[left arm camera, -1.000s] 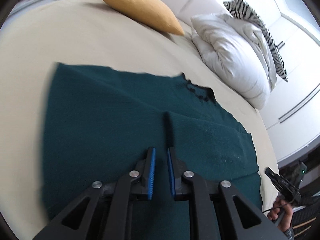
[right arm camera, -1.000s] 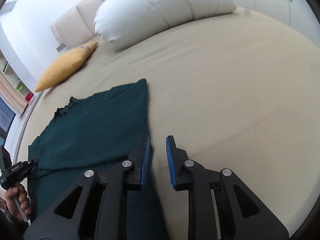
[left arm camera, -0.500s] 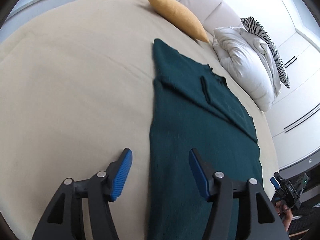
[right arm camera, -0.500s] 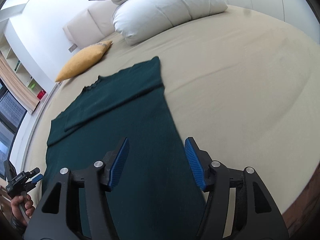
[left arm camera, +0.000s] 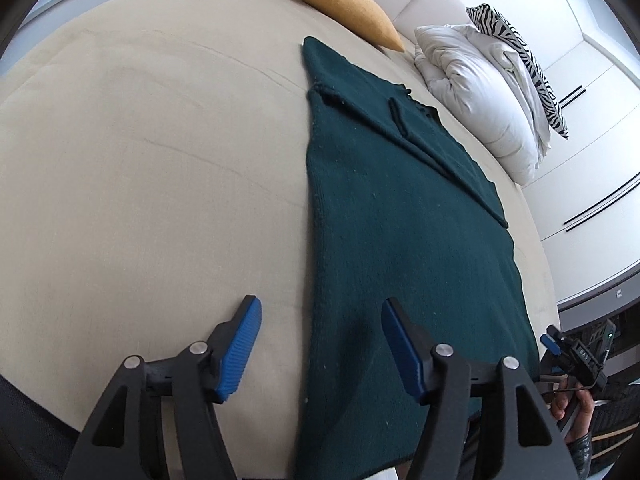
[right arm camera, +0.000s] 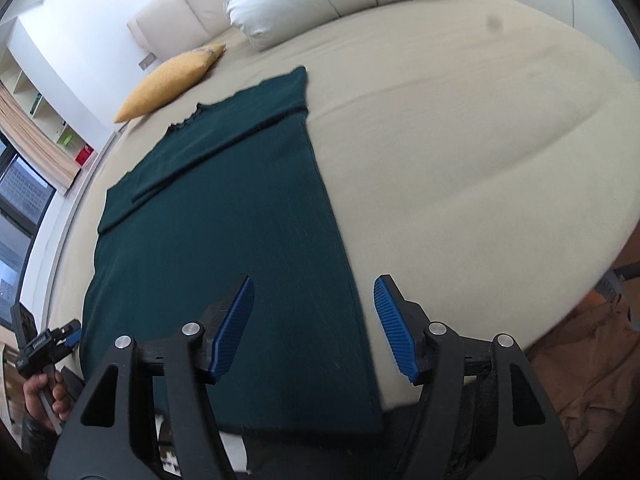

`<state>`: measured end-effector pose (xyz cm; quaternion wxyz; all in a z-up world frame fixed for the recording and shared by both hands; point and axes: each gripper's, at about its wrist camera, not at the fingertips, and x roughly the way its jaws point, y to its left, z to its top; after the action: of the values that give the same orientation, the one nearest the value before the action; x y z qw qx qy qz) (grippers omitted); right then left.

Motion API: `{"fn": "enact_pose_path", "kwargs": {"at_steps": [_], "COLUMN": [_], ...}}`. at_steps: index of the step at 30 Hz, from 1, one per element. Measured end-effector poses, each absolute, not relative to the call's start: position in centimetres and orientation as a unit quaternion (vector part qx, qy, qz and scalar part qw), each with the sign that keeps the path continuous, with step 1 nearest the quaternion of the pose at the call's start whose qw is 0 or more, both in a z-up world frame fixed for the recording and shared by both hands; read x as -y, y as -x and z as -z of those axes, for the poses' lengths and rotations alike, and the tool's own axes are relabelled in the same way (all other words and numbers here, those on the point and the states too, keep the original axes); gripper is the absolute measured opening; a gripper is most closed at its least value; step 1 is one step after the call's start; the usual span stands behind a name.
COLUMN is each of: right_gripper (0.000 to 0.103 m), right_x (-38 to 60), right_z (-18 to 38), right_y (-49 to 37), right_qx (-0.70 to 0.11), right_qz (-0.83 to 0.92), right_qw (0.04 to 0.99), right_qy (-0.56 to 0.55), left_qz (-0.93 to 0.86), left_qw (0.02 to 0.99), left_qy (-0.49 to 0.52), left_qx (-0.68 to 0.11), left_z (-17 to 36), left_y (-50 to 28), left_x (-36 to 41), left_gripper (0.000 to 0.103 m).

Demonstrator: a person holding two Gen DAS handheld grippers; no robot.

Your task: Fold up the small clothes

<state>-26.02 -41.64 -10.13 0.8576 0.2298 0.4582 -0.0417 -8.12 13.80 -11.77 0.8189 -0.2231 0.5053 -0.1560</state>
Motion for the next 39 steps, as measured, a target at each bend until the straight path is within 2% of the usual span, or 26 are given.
{"fn": "enact_pose_path", "kwargs": {"at_steps": [5,18,24,29,31,33,39], "right_gripper": [0.061,0.061,0.057,0.056,0.056,0.056,0.052], "right_x": [43.1,45.1,45.0,44.9,44.8,44.8,44.5], "right_z": [11.7,13.1,13.1,13.0,13.0,13.1,13.1], "right_y": [28.2,31.0,31.7,31.7,31.8,31.8,31.9], "right_qx": [-0.487,-0.484,-0.487,-0.49,-0.489,-0.488,-0.491], "right_qz": [0.018,-0.037,-0.041,-0.044,-0.047,-0.047,-0.05], "right_qw": [0.835,0.807,0.802,0.8,0.799,0.799,0.796], "right_qy": [-0.256,-0.336,-0.343,-0.345,-0.347,-0.35,-0.35], "left_qz": [0.168,0.199,0.202,0.208,0.211,0.215,0.226], "left_qw": [0.808,0.756,0.743,0.728,0.727,0.724,0.719], "left_qy": [0.223,0.258,0.276,0.329,0.329,0.32,0.323], "left_qx": [-0.519,-0.567,-0.576,-0.565,-0.565,-0.572,-0.573], "left_z": [12.0,13.6,14.3,15.0,15.0,15.1,14.9], "left_y": [9.8,14.3,14.3,14.3,14.3,14.4,14.4], "left_x": [-13.9,-15.0,-14.9,-15.7,-15.6,-15.1,-15.3], "left_gripper": [0.068,0.069,0.069,0.068,0.062,0.046,0.015]}}
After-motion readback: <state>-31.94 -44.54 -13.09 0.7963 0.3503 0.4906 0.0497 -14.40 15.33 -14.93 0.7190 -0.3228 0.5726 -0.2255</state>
